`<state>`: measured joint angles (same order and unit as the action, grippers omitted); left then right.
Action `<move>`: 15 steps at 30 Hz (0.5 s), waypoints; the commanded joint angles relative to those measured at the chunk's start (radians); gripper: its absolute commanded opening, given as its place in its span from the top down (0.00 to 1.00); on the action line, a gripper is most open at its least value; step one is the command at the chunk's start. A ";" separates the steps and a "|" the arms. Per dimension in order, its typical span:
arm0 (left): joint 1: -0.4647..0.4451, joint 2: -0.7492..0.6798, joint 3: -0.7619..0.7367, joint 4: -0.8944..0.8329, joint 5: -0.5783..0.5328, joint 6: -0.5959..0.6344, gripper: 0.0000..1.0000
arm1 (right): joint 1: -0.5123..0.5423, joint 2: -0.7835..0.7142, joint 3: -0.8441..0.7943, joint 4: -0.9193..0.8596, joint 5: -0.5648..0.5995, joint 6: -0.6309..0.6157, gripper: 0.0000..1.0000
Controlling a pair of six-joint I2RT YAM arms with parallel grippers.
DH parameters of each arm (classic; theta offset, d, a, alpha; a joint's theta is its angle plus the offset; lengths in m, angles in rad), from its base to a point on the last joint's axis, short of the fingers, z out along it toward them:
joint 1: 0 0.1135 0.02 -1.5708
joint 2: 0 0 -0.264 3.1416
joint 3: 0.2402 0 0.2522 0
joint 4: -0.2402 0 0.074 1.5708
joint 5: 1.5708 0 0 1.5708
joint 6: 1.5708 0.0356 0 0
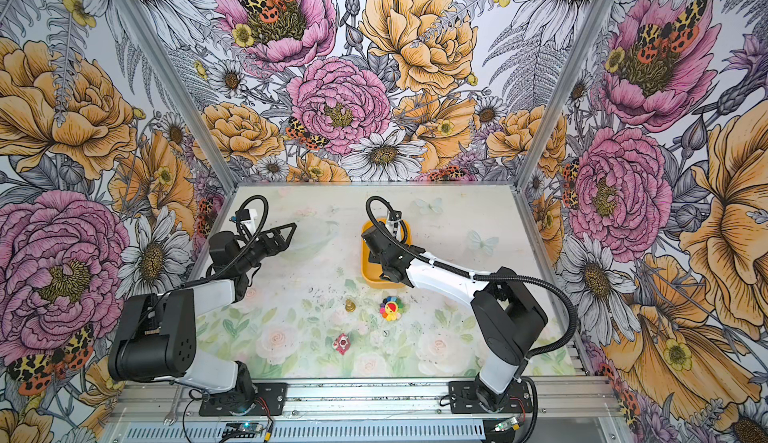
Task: Put the screwdriver in the bin
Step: 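Lift the screwdriver with the right gripper and carry it over the bin, then lower the screwdriver into the yellow bin with the right gripper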
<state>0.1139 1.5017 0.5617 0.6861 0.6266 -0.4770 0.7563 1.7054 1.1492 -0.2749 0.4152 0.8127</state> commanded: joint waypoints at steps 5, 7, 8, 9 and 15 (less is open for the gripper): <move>0.014 0.010 -0.013 0.027 0.027 -0.019 0.01 | 0.006 0.065 -0.009 -0.007 0.015 0.037 1.00; 0.015 0.012 -0.013 0.030 0.028 -0.021 0.01 | 0.005 0.078 -0.008 -0.007 0.016 0.039 1.00; 0.015 0.013 -0.013 0.032 0.031 -0.023 0.01 | 0.004 0.086 -0.005 -0.007 0.015 0.039 1.00; 0.015 0.013 -0.013 0.035 0.031 -0.023 0.01 | 0.004 0.095 -0.003 -0.007 0.013 0.040 1.00; 0.018 0.012 -0.014 0.037 0.031 -0.026 0.01 | 0.004 0.133 0.009 -0.007 0.013 0.035 1.00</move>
<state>0.1184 1.5017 0.5610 0.6861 0.6270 -0.4923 0.7563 1.8198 1.1461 -0.2890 0.4149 0.8413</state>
